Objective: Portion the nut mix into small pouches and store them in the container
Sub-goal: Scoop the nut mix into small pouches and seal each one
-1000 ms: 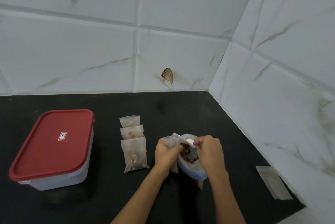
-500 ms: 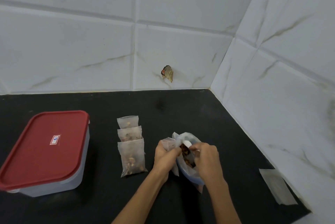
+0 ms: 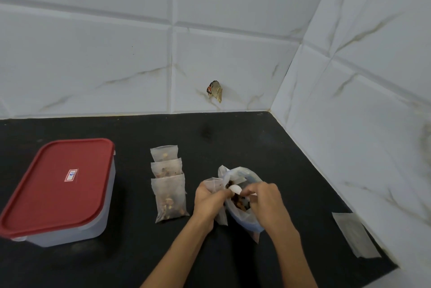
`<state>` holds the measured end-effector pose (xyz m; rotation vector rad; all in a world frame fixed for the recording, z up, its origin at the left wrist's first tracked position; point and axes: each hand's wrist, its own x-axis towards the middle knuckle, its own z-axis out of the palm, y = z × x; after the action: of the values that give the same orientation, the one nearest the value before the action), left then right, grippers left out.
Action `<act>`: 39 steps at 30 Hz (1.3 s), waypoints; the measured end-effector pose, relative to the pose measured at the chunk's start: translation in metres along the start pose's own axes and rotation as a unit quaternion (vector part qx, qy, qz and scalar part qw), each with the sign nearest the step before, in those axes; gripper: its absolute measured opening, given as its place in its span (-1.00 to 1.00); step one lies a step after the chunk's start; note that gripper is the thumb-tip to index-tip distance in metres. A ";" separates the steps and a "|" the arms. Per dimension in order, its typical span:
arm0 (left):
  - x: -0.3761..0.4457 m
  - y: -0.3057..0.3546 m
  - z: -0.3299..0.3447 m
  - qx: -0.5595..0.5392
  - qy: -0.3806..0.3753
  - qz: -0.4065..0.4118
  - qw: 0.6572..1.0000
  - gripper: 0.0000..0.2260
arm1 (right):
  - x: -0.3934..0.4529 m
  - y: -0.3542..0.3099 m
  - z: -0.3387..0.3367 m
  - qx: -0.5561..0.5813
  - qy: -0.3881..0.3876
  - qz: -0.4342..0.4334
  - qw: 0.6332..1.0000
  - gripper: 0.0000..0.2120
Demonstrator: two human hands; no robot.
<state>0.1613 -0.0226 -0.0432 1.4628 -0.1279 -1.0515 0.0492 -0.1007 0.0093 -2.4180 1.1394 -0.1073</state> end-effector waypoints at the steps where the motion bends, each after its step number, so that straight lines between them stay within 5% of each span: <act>1: 0.000 0.001 -0.001 -0.002 0.000 -0.002 1.000 -0.52 | 0.000 0.003 -0.002 -0.017 -0.025 0.016 0.999 -0.73; 8: -0.004 -0.002 -0.001 0.005 0.010 -0.022 1.000 -0.55 | 0.012 0.007 -0.022 -0.065 -0.019 0.134 0.989 -0.64; 13: -0.015 -0.008 0.004 -0.029 -0.016 -0.055 0.998 -0.69 | 0.007 0.015 0.001 -0.025 0.027 0.103 0.994 -0.73; 22: -0.023 -0.006 0.008 -0.094 -0.044 -0.040 0.994 -0.67 | 0.017 0.023 -0.006 0.034 -0.033 0.149 0.988 -0.84; 25: -0.028 -0.003 0.010 -0.093 -0.081 -0.023 0.992 -0.64 | 0.019 0.030 -0.018 0.139 -0.084 0.223 0.961 -0.84; 29: -0.020 -0.004 0.012 -0.089 -0.106 -0.025 0.990 -0.28 | 0.012 0.037 -0.024 0.300 -0.107 0.275 0.907 -0.71; 33: -0.021 0.003 0.011 -0.087 -0.101 -0.028 0.991 -0.54 | 0.008 0.044 -0.021 0.406 -0.106 0.311 0.853 -0.66; 39: -0.025 0.001 0.011 -0.062 -0.075 -0.016 0.995 -0.58 | 0.001 0.047 -0.017 0.485 -0.083 0.329 0.806 -0.71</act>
<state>0.1404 -0.0152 -0.0271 1.2771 -0.1438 -1.1757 0.0116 -0.1336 0.0033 -1.0505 1.3237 -0.1885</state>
